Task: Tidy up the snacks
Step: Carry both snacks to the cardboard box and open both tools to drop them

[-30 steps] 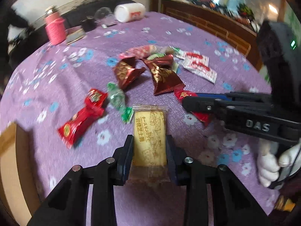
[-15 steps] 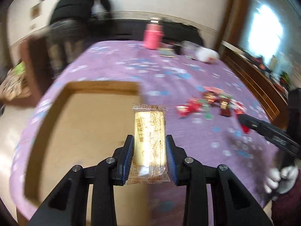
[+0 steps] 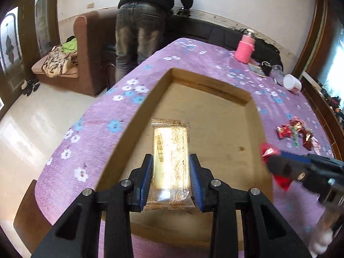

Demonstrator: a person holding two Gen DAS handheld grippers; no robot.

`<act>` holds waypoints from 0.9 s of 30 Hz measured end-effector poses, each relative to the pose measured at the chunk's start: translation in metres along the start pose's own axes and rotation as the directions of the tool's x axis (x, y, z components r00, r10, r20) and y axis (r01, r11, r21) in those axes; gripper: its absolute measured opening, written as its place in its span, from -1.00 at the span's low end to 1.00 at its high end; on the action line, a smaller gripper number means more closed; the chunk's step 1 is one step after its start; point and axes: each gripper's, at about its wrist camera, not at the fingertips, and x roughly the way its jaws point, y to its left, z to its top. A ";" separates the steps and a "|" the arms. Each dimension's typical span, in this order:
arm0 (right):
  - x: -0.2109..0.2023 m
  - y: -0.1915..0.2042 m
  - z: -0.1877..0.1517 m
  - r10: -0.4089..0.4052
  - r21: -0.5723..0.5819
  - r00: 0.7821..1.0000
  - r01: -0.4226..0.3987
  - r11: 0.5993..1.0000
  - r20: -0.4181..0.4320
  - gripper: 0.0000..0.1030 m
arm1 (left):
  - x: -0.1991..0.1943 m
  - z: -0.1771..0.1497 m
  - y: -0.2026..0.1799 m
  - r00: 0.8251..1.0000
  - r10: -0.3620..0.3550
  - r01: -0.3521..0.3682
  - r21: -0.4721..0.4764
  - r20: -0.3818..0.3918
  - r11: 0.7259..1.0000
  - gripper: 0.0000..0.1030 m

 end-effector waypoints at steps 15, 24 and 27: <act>0.055 0.024 0.002 -0.018 -0.032 0.996 0.015 0.999 -0.084 -0.53 | -0.019 0.001 0.028 0.998 -0.045 0.048 -0.076 0.050 0.996 0.02; -0.029 -0.037 0.014 -0.105 0.079 0.992 0.099 0.992 0.076 -0.53 | -0.057 0.003 0.004 0.984 -0.085 0.095 -0.062 0.156 0.994 0.28; -0.064 -0.081 0.017 -0.206 0.169 0.971 0.184 0.968 0.120 -0.53 | -0.071 0.004 -0.003 0.975 -0.117 0.129 -0.055 0.187 0.990 0.32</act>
